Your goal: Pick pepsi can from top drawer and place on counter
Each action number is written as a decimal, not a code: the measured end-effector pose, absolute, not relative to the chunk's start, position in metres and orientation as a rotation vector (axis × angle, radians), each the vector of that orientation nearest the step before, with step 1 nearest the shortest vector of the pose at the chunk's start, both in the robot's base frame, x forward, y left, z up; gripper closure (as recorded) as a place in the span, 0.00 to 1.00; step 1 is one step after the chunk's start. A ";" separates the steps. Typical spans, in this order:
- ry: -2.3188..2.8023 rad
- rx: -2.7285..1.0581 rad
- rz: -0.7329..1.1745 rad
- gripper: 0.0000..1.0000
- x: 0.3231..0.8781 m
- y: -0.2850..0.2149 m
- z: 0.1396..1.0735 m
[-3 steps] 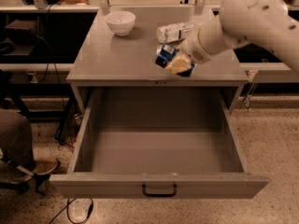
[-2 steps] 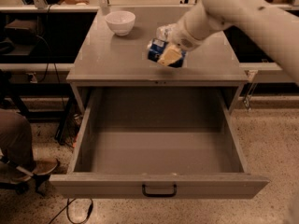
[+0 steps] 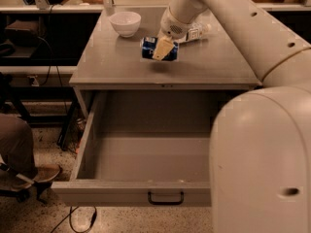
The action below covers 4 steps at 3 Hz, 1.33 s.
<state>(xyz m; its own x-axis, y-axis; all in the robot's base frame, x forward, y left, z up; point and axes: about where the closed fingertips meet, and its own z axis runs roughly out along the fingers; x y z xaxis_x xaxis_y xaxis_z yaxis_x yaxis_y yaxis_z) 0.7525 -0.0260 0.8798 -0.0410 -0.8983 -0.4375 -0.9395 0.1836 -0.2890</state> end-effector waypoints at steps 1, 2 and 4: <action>1.950 -1.767 0.116 0.27 0.761 -0.019 0.876; 1.959 -1.789 0.130 0.05 0.766 -0.017 0.871; 1.980 -1.745 0.193 0.00 0.771 -0.032 0.871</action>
Offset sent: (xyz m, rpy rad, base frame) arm 0.0253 0.0057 -0.0015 -0.0441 0.0721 0.0463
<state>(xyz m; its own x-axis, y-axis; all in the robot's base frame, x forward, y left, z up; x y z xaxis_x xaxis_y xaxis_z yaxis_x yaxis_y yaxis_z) 0.7708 -0.0323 0.8712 -0.0623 -0.8929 -0.4459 -0.9622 0.1725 -0.2109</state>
